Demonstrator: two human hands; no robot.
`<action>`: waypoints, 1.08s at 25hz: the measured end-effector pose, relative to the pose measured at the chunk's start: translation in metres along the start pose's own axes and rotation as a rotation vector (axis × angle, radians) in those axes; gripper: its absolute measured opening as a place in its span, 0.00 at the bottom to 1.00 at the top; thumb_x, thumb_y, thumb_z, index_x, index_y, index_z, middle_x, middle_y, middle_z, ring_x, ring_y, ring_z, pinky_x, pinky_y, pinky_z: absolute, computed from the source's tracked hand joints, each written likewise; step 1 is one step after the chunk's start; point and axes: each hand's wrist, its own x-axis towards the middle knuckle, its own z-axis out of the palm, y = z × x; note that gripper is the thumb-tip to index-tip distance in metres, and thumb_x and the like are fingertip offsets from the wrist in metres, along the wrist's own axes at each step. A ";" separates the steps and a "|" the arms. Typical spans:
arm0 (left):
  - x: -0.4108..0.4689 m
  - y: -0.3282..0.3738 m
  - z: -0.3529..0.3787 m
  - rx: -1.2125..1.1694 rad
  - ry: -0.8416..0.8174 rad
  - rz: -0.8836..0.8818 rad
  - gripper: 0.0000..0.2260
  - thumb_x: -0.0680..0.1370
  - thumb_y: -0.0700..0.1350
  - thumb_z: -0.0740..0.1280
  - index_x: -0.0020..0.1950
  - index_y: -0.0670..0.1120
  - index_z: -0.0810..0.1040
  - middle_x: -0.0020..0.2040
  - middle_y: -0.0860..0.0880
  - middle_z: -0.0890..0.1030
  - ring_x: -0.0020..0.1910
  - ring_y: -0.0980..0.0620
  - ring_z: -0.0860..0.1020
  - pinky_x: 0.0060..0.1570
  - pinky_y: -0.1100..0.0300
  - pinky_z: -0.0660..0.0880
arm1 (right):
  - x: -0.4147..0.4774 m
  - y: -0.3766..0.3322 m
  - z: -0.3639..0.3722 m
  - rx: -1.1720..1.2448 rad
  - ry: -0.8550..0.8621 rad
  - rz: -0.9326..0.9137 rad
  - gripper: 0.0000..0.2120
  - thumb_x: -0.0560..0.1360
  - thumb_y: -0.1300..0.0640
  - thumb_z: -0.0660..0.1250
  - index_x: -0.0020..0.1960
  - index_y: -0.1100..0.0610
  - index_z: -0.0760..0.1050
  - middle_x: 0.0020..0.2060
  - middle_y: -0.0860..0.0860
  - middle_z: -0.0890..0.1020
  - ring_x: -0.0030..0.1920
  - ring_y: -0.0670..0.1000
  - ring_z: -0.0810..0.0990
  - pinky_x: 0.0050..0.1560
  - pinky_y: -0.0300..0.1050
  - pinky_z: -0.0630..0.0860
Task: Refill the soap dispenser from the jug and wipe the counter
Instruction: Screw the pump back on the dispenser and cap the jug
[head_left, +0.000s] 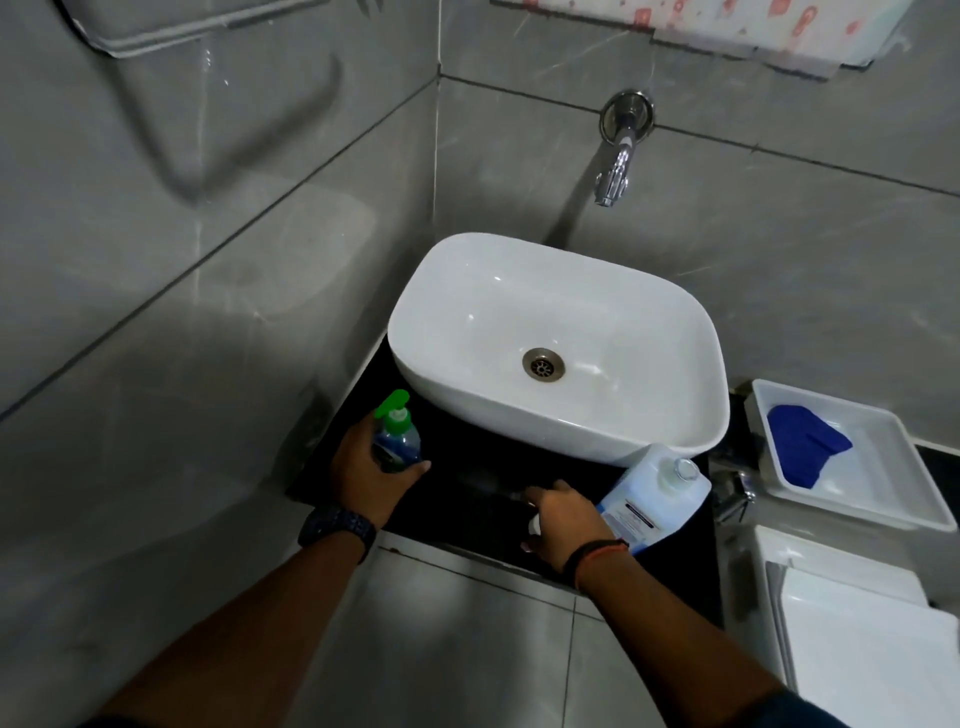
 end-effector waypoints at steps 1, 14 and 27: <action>-0.001 -0.005 0.003 0.000 0.015 -0.009 0.35 0.56 0.46 0.82 0.60 0.49 0.74 0.58 0.47 0.77 0.55 0.51 0.75 0.53 0.63 0.68 | 0.002 0.004 0.005 -0.010 0.003 0.005 0.17 0.70 0.59 0.70 0.59 0.56 0.75 0.54 0.59 0.74 0.52 0.62 0.77 0.53 0.48 0.75; -0.007 0.095 -0.015 0.239 0.276 0.395 0.45 0.62 0.68 0.69 0.68 0.42 0.65 0.65 0.38 0.69 0.65 0.41 0.67 0.63 0.50 0.66 | -0.047 0.012 -0.124 0.378 0.529 -0.232 0.14 0.69 0.58 0.71 0.54 0.57 0.79 0.50 0.59 0.79 0.50 0.59 0.78 0.52 0.49 0.73; -0.067 0.170 0.143 0.333 -0.761 0.404 0.33 0.60 0.44 0.78 0.62 0.46 0.71 0.61 0.47 0.75 0.57 0.47 0.73 0.54 0.55 0.70 | -0.070 0.101 -0.147 -0.034 0.174 -0.241 0.18 0.69 0.64 0.70 0.57 0.52 0.79 0.54 0.56 0.79 0.54 0.58 0.77 0.52 0.46 0.73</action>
